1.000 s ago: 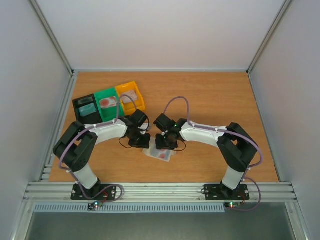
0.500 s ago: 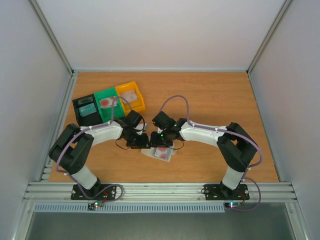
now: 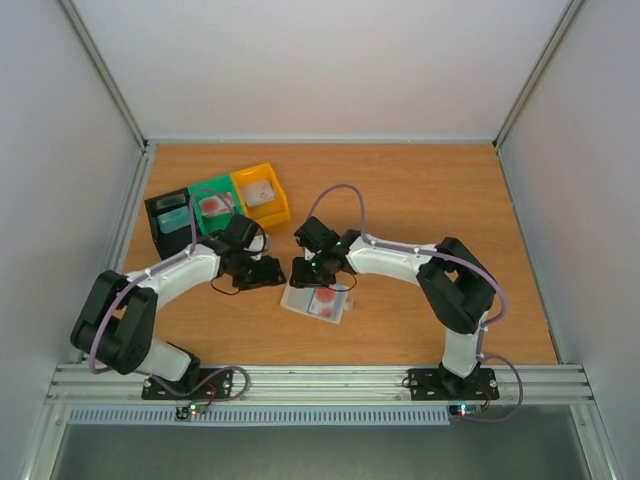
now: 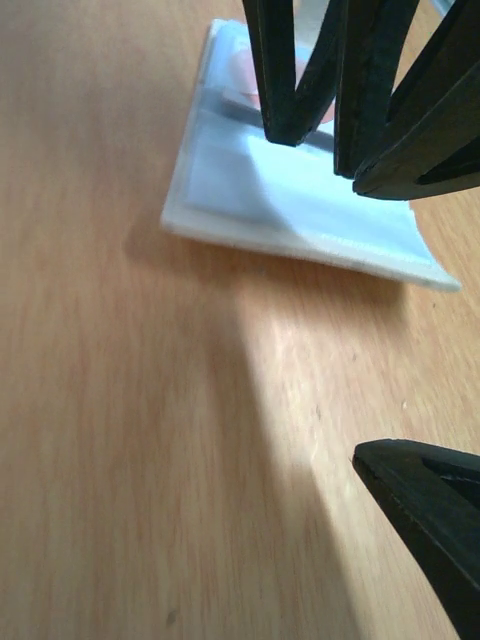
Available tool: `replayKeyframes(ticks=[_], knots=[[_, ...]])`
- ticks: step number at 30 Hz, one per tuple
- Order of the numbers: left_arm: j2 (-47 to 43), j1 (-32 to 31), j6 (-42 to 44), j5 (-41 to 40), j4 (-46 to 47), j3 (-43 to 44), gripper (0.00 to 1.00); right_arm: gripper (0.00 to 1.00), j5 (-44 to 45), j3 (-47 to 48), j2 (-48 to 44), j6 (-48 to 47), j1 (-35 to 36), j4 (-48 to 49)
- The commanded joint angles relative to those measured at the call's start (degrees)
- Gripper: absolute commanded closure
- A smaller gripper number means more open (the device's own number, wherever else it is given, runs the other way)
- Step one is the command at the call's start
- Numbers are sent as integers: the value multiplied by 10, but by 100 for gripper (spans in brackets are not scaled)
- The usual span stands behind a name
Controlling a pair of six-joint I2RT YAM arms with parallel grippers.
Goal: Take the credit cards out of the card holder
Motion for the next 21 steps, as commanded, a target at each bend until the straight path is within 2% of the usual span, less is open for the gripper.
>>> replayKeyframes(ticks=[1,4,7,11,14,17,21], knots=[[-26,43,-7,-25,-8,-5,33,64,-1,40,33,-23,3,-11],[-41,88,-5,11,20,13,34,64,16,67,36,-39,3,-41],[-39,96,2,89,41,36,44,64,47,76,15,-57,3,-74],[-39,96,-85,200,159,26,55,63,83,68,-40,-70,3,-111],[-40,86,-144,229,226,27,61,63,104,64,-76,-72,3,-143],[-30,41,-111,228,169,52,65,62,133,38,-113,-49,2,-183],[5,-20,-30,205,83,72,66,61,123,-40,-159,5,-3,-178]])
